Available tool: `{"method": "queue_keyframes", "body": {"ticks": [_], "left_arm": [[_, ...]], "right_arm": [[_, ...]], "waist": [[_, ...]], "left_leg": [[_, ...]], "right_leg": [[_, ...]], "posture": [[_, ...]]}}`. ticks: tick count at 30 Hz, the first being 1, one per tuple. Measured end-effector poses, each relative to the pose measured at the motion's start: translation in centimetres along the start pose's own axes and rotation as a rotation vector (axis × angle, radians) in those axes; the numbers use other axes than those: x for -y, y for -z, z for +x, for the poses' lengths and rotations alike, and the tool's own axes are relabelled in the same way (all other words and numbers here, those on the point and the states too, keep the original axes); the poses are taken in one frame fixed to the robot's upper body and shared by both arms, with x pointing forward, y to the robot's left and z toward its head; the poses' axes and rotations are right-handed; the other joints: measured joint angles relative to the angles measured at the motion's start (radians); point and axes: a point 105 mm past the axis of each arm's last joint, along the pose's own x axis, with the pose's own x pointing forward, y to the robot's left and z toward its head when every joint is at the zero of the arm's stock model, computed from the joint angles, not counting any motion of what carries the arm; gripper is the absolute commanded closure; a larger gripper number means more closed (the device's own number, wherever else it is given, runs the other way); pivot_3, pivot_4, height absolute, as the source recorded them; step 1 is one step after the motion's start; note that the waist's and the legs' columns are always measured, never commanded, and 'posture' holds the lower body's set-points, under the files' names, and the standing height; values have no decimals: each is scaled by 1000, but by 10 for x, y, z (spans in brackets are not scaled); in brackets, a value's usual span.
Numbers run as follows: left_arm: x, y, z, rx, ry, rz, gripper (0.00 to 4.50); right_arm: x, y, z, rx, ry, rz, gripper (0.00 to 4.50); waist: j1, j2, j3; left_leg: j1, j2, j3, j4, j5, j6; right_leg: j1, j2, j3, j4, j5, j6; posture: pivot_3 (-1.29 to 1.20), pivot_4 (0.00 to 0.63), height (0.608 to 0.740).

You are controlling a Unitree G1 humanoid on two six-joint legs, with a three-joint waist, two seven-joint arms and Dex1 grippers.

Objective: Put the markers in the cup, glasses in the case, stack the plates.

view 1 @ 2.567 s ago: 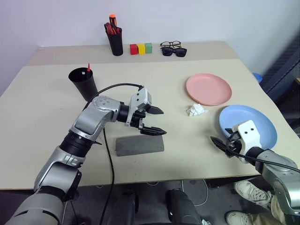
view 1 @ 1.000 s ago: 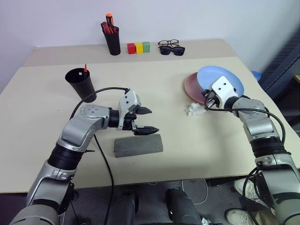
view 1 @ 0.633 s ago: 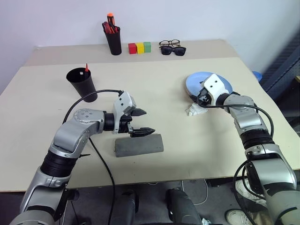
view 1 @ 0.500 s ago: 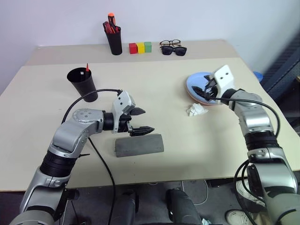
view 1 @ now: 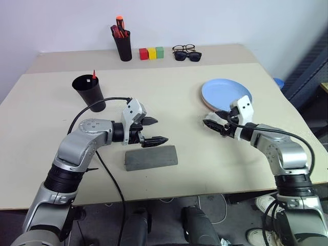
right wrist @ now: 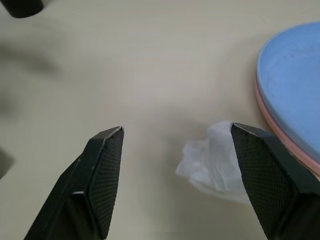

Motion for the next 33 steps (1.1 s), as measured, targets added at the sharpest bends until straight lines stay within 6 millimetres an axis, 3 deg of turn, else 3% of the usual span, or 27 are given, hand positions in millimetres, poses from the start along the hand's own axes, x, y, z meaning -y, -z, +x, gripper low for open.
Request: {"method": "queue_keyframes", "body": {"ticks": [6, 7, 9, 14, 22, 25, 30, 33], "left_arm": [[-7, -1, -13, -5, -59, 4, 0], [-7, 0, -15, -6, -66, 0, 0], [-8, 1, -17, -9, -76, -8, 0], [-10, -1, -22, -1, -105, 3, 0], [-10, 1, -22, -1, -115, -7, 0], [-10, 1, -21, 2, -113, -8, 0], [-10, 0, -19, 17, -115, -9, 0], [-12, 0, -19, 29, -143, -18, 0]], "right_arm": [[14, 25, 18, -50, 41, -6, 1054], [18, 28, 21, -54, 54, -8, 1284], [26, 30, 23, -54, 83, -20, 1881], [35, 32, 23, -55, 123, -67, 4436], [33, 29, 14, -33, 146, -114, 4481], [35, 2, 10, 69, 153, -102, 4481], [56, -74, 11, 271, 210, -175, 4481], [75, -92, 16, 299, 266, -206, 4481]], "waist": [[0, 0, 0], [0, 0, 0], [0, 0, 0], [0, 0, 0], [1, 0, 0], [-3, 0, 0], [-23, 1, 0], [-24, 0, 0]], "left_leg": [[-1, 0, 0, -2, 0, 0], [-1, 0, 0, -2, 0, 0], [0, 0, 0, -1, 0, 0], [0, 0, 0, -1, 0, 0], [0, 0, 0, -1, 0, 0], [0, 0, 0, -1, 0, 0], [0, 0, 1, -1, 0, -1], [1, 0, 1, -2, 0, 0]], "right_leg": [[-1, 0, 0, 0, 0, 1], [-1, 0, 0, 0, 0, 1], [-1, 0, 0, 0, 0, 1], [0, 0, 0, 0, 0, 1], [-1, 0, 0, 0, 0, 1], [-1, 0, 0, 0, 0, 1], [0, 0, 0, 0, 0, 0], [0, 0, 0, 0, 0, 1]], "posture": [[0, 150, 740], [0, 150, 740], [0, 150, 740], [0, 150, 740], [0, 150, 740], [0, 150, 740], [0, 150, 740], [0, 150, 740]]}}
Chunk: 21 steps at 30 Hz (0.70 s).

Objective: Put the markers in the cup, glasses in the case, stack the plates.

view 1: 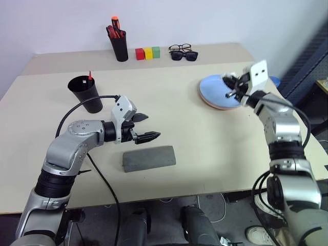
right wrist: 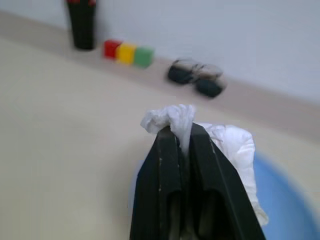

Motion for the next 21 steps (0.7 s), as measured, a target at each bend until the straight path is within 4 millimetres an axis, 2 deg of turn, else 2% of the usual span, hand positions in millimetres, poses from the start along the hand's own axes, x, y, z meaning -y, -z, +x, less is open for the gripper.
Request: {"method": "queue_keyframes", "body": {"ticks": [3, 4, 6, 8, 11, 17, 21], "left_arm": [[-3, 2, -2, 16, -42, -18, 0], [-4, 2, -4, 20, -56, -19, 0], [-5, 1, -7, 33, -88, -15, 0], [-5, 1, -9, 41, -122, -9, 0], [-8, 3, -11, 46, -168, -12, 0], [-10, 8, -11, 86, -244, -22, 0], [-18, 2, -10, 146, -343, 10, 0]], "right_arm": [[9, 21, 6, -66, 39, 9, 4481], [9, 28, 7, -90, 44, 11, 4195], [9, 41, 8, -140, 55, 6, 3555], [11, 47, 9, -168, 73, 0, 2612], [13, 45, 10, -162, 91, -16, 1120], [18, 31, 8, -69, 97, 11, 1120], [16, 9, 3, 47, 25, 40, 1120]], "waist": [[0, 0, 0], [0, 0, 0], [0, 0, 0], [0, 0, 0], [0, 0, 0], [0, 0, 0], [1, 0, 0]], "left_leg": [[-1, 0, 1, -2, 0, 0], [-1, 0, 0, -2, 0, 0], [-1, 0, 1, -3, 0, 0], [-1, 0, 1, -4, 0, 0], [-1, 0, 1, -4, 0, 0], [-1, 0, 1, -4, 0, 0], [-1, 0, 0, -4, 0, -1]], "right_leg": [[-1, -1, 0, 0, 0, 0], [-2, -1, 0, 0, 0, 0], [-3, -1, 1, 0, 0, 0], [-3, -1, 1, 0, 0, 0], [-3, -1, 1, 0, 0, 0], [-3, -1, 1, 0, 0, 0], [-2, -1, 1, 0, 1, 1]], "posture": [[0, 150, 740], [0, 150, 740], [0, 150, 740], [0, 150, 740], [0, 150, 740], [0, 150, 740], [0, 150, 740]]}}
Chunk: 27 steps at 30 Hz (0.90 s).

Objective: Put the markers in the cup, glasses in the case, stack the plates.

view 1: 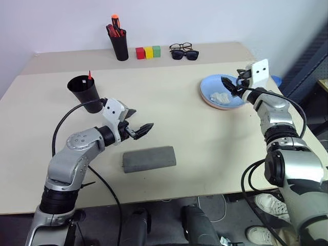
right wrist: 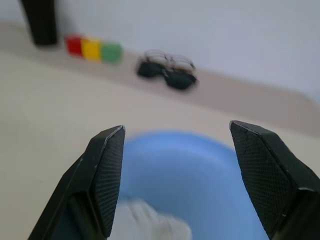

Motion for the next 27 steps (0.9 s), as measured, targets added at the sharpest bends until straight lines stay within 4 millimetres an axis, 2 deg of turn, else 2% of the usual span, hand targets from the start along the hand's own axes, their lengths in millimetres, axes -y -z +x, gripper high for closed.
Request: {"method": "queue_keyframes", "body": {"ticks": [3, 7, 8, 11, 13, 15, 18, 22, 27], "left_arm": [[-6, 3, -3, 21, -62, 31, 0], [-10, 16, -11, 5, -106, 14, 0], [-10, 20, -16, -2, -112, 13, 0], [-13, 28, -27, -22, -143, -3, 0], [-15, 28, -32, -17, -160, -4, 0], [-15, 27, -40, -13, -179, -5, 0], [-22, 31, -49, -37, -214, -3, 0], [-28, 27, -53, -51, -237, 22, 0], [-26, 21, -52, -49, -201, 23, 0]], "right_arm": [[-12, -5, -27, 26, -108, -3, 1120], [-46, 14, -86, -73, -265, 79, 1120], [-57, 20, -107, -113, -307, 94, 1120], [-69, 23, -141, -186, -343, 123, 1120], [-71, 17, -151, -197, -337, 122, 1120], [-72, 10, -163, -209, -323, 105, 1120], [-74, 10, -178, -243, -308, 100, 1120], [-74, 11, -192, -265, -294, 102, 1120], [-72, 16, -198, -282, -272, 116, 1120]], "waist": [[9, 0, 0], [28, 1, 0], [31, 2, -1], [30, 2, -1], [24, 2, -1], [27, 2, -1], [32, 1, -1], [35, 1, -1], [32, 1, -1]], "left_leg": [[0, 0, -2, -1, 0, 0], [-1, 0, -1, -3, 0, 0], [-1, 0, -1, -4, -1, 0], [0, 0, 1, -2, 0, 0], [1, 1, 1, 2, -1, 0], [2, 2, 1, 5, -1, 0], [2, 3, 1, 7, -1, 0], [1, 4, 2, 8, 0, 1], [0, 3, 3, 5, 0, 1]], "right_leg": [[1, 0, -1, -1, 0, 1], [-1, -1, 0, -1, -1, 1], [-1, -1, 0, -1, -1, 1], [0, -1, 0, -2, -1, 1], [2, 0, 1, -2, -3, -3], [5, 0, 1, -2, -4, -1], [7, -1, 0, -2, -4, -2], [7, -2, 0, -3, -4, -2], [5, -2, 0, -3, -3, -4]], "posture": [[0, 150, 740], [0, 150, 740], [0, 150, 740], [0, 150, 740], [0, 150, 740], [0, 150, 740], [0, 150, 740], [0, 150, 740], [0, 150, 740]]}}
